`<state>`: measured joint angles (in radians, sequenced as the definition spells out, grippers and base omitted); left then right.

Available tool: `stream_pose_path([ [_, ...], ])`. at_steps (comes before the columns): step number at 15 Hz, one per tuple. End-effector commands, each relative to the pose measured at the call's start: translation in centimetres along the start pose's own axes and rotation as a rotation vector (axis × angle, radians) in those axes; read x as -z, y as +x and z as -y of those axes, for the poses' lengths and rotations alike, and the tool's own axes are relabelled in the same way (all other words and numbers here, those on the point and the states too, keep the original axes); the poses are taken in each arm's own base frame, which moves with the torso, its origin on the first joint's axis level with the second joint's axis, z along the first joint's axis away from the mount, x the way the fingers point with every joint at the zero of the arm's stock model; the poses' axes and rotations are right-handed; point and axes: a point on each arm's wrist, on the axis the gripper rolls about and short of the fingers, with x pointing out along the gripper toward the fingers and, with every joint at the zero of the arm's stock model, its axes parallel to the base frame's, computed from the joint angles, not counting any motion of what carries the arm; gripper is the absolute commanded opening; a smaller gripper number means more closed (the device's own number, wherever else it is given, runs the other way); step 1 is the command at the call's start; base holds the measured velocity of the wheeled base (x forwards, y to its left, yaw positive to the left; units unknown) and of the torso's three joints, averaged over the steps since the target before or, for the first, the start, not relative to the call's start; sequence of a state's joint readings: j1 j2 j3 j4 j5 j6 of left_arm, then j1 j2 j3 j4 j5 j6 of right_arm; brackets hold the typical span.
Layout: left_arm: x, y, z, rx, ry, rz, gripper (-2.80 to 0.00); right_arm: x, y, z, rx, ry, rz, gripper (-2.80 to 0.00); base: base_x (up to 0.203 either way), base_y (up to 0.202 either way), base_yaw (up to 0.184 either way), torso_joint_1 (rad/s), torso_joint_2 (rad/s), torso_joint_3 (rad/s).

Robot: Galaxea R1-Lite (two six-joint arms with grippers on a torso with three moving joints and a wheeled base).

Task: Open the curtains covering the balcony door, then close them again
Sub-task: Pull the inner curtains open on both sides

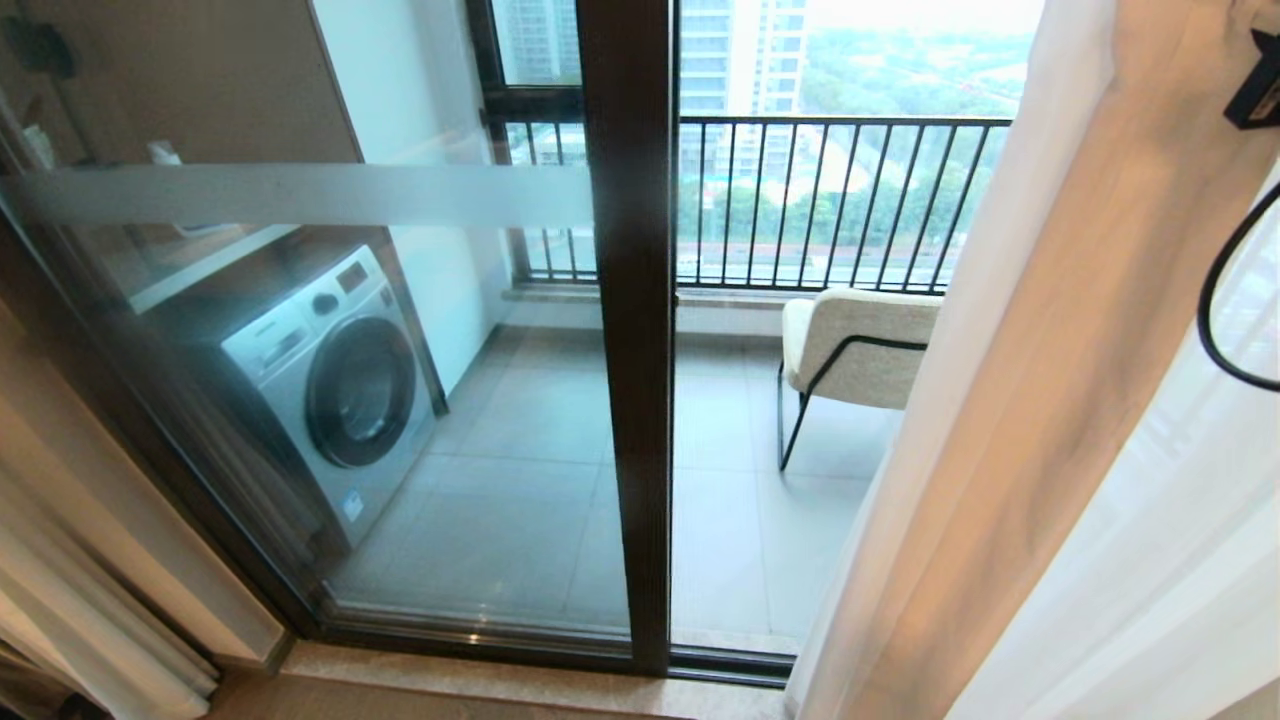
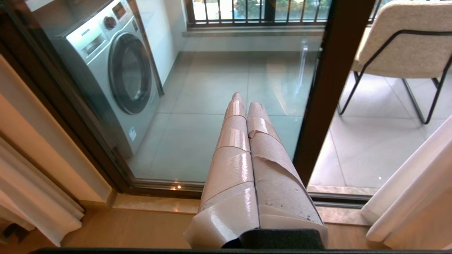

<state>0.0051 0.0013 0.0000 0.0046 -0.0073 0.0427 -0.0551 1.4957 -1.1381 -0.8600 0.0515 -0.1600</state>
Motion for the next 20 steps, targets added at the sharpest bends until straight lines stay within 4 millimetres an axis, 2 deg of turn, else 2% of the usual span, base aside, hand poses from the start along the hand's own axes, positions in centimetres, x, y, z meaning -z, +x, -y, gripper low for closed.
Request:
stream_pose_path([
  [1,0.00,0.00,0.00,-0.001,0.000,0.000,-2.80,-0.10,0.01,0.02,0.001,-0.001,0.007,-2.80,0.000,-0.190,0.001,-0.002,0.00,0.006],
  [20,0.00,0.00,0.00,0.001,0.002,0.000,-2.80,-0.07,-0.02,0.53,0.018,-0.011,0.008,-2.80,0.000,-0.183,-0.001,0.002,0.00,0.002],
])
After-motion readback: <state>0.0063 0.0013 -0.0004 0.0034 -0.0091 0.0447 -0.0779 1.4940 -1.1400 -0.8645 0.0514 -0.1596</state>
